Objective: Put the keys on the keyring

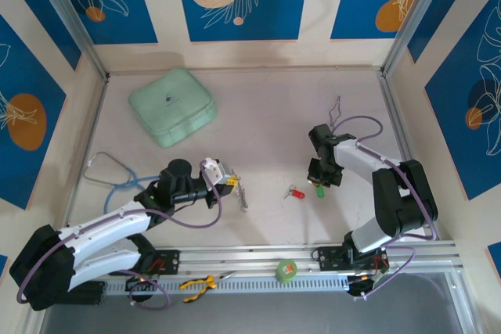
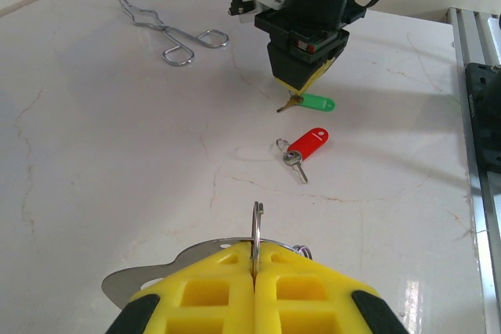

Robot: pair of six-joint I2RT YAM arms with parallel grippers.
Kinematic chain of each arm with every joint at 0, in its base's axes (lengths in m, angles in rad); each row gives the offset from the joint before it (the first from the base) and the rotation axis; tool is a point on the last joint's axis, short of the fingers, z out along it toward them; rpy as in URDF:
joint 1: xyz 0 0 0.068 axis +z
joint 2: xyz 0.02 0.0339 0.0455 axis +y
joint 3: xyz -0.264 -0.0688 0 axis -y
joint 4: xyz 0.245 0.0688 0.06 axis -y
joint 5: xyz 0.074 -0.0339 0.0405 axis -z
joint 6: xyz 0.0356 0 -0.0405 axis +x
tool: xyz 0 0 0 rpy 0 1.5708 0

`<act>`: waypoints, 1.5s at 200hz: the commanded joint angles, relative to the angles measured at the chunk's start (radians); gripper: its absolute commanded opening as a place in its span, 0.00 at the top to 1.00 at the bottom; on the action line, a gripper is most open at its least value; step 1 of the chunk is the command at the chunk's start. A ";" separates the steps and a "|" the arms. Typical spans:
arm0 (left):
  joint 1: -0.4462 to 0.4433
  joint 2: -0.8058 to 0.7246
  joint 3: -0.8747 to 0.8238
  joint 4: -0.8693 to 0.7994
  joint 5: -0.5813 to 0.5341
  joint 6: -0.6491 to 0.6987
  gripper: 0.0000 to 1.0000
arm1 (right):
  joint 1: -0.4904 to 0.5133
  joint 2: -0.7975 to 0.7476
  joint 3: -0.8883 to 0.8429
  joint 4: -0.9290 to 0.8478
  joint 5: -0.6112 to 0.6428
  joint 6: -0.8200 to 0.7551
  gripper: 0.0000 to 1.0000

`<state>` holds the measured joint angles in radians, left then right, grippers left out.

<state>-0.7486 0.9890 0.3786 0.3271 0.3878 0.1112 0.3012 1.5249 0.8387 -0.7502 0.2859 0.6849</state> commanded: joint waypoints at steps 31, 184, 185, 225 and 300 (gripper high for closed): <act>-0.011 -0.024 0.008 -0.003 0.006 0.015 1.00 | -0.001 0.017 0.022 -0.028 0.016 0.012 0.92; -0.012 -0.082 0.069 -0.114 0.067 -0.014 1.00 | 0.369 -0.622 -0.131 0.386 -0.503 -0.730 1.00; -0.011 -0.083 0.069 -0.116 0.068 -0.014 1.00 | 0.371 -0.622 -0.131 0.388 -0.504 -0.733 1.00; -0.011 -0.080 0.071 -0.128 0.102 -0.016 1.00 | 0.434 -0.570 -0.104 0.410 -0.614 -0.794 1.00; -0.012 -0.047 0.068 -0.106 0.160 -0.006 1.00 | 0.496 -0.411 -0.018 0.437 -0.623 -0.806 1.00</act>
<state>-0.7494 0.9382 0.4206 0.2005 0.5014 0.1028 0.7803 1.1030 0.7780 -0.3511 -0.2966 -0.0971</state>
